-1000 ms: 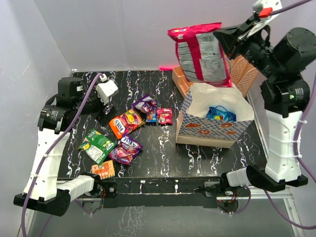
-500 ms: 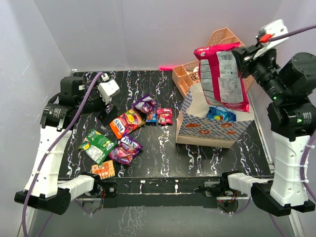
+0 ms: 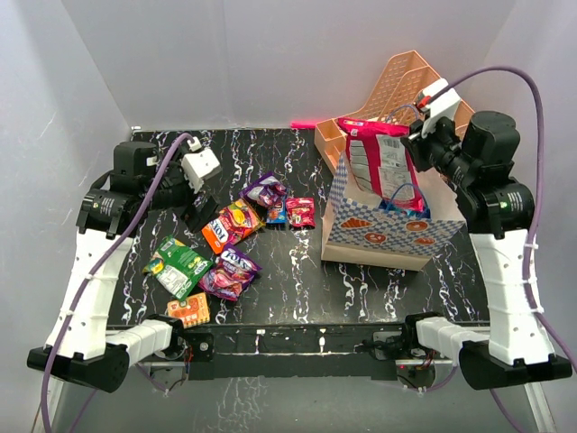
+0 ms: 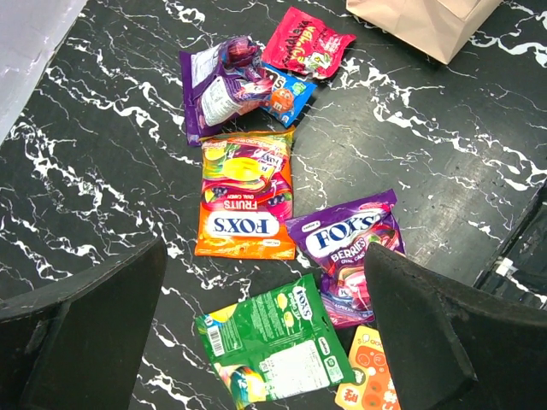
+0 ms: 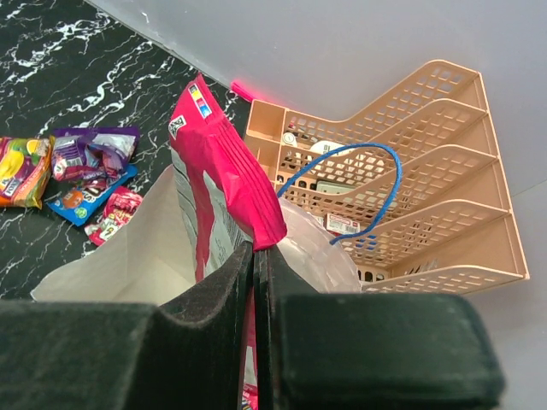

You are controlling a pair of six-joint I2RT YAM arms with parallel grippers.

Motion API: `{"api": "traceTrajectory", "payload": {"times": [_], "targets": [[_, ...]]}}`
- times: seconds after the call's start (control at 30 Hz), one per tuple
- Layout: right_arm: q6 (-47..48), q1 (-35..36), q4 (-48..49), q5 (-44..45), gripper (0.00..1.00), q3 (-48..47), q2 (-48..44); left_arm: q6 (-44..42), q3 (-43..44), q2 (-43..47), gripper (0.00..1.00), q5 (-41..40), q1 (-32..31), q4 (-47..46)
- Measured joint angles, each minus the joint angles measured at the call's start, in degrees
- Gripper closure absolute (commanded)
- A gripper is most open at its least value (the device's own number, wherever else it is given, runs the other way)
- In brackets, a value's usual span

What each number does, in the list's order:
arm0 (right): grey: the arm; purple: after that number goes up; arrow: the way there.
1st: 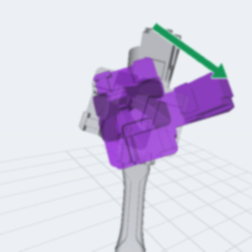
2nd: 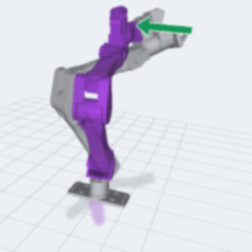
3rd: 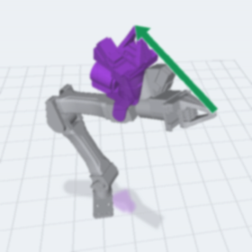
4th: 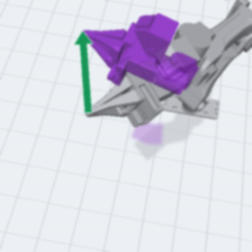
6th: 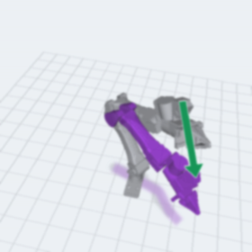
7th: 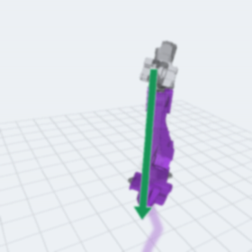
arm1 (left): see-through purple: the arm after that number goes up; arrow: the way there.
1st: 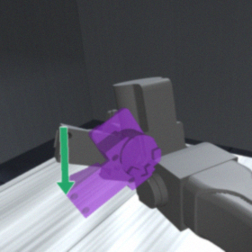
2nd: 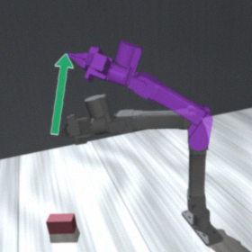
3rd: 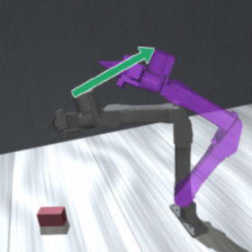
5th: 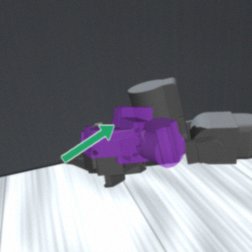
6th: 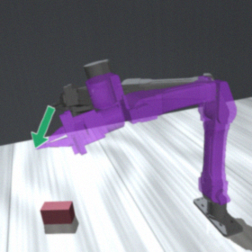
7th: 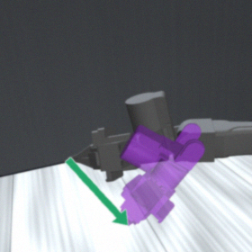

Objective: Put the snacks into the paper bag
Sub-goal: Place the snack in the paper bag.

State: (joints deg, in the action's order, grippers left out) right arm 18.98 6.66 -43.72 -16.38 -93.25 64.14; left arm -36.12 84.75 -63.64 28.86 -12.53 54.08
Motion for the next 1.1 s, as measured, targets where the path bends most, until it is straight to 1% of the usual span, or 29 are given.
{"api": "traceTrajectory", "payload": {"times": [0.33,0.73,1.1], "targets": [[2.40,-0.90,-2.80,-1.57,0.92,5.70,-8.33,-0.74,-0.50,-0.13,0.02,1.31,0.02,0.13],[1.70,-2.27,-4.07,-0.98,0.92,6.36,-10.23,-1.36,-0.50,-1.11,0.02,3.28,0.04,0.37],[3.17,-3.78,-4.96,2.58,0.92,15.78,-14.60,-1.66,-0.50,-1.51,0.02,4.22,0.04,0.50]]}}
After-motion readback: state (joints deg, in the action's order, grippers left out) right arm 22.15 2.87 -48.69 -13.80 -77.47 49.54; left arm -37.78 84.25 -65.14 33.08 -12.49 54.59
